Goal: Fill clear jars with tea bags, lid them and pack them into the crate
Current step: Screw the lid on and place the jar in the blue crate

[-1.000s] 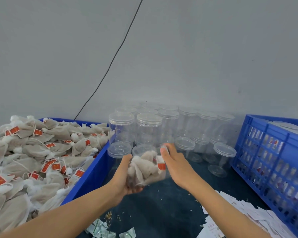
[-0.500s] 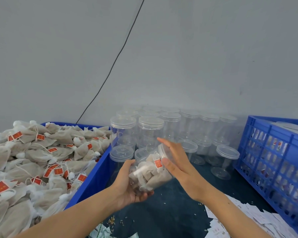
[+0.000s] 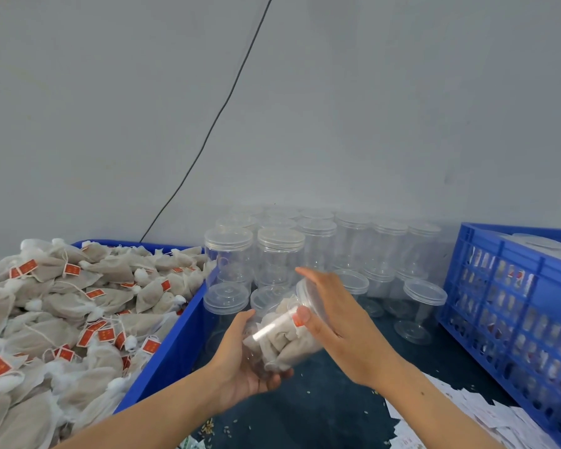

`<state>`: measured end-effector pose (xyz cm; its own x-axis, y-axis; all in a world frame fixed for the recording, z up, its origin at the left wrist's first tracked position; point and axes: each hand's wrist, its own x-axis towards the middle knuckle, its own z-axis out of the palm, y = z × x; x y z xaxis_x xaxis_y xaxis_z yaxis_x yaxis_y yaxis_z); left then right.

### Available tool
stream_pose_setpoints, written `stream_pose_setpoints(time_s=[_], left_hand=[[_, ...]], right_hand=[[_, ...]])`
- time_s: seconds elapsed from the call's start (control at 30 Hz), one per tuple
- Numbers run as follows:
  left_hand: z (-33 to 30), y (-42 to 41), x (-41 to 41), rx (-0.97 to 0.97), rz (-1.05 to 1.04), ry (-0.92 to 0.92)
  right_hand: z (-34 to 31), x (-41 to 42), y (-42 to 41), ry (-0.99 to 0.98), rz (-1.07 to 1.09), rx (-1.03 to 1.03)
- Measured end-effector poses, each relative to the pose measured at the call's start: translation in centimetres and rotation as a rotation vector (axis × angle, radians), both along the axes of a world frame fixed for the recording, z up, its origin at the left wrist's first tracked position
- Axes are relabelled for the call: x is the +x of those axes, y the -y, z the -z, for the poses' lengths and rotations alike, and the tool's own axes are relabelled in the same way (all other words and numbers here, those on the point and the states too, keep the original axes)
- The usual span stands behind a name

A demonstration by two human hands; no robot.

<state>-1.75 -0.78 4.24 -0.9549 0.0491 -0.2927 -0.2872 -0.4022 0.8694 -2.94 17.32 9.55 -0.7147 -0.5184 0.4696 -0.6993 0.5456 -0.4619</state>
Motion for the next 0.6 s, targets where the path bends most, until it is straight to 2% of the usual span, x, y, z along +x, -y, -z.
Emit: stream_pose_setpoints(time_s=[0.1, 0.37, 0.53, 0.6], left_hand=[[0.0, -0.1, 0.2, -0.004, -0.004, 0.008], [0.3, -0.6, 0.3, -0.019, -0.075, -0.052], [-0.2, -0.1, 0.2, 0.093, 0.06, 0.016], [-0.5, 0.2, 0.4, 0.154, 0.124, 0.094]], right_hand=[[-0.1, 0.3, 0.4, -0.042, 0.068, 0.056], [-0.7, 0.8, 0.7, -0.037, 0.121, 0.047], [-1.4, 0.8, 0.2, 0.044, 0.025, -0.028], [-1.5, 0.8, 0.0, 0.001, -0.052, 0.018]])
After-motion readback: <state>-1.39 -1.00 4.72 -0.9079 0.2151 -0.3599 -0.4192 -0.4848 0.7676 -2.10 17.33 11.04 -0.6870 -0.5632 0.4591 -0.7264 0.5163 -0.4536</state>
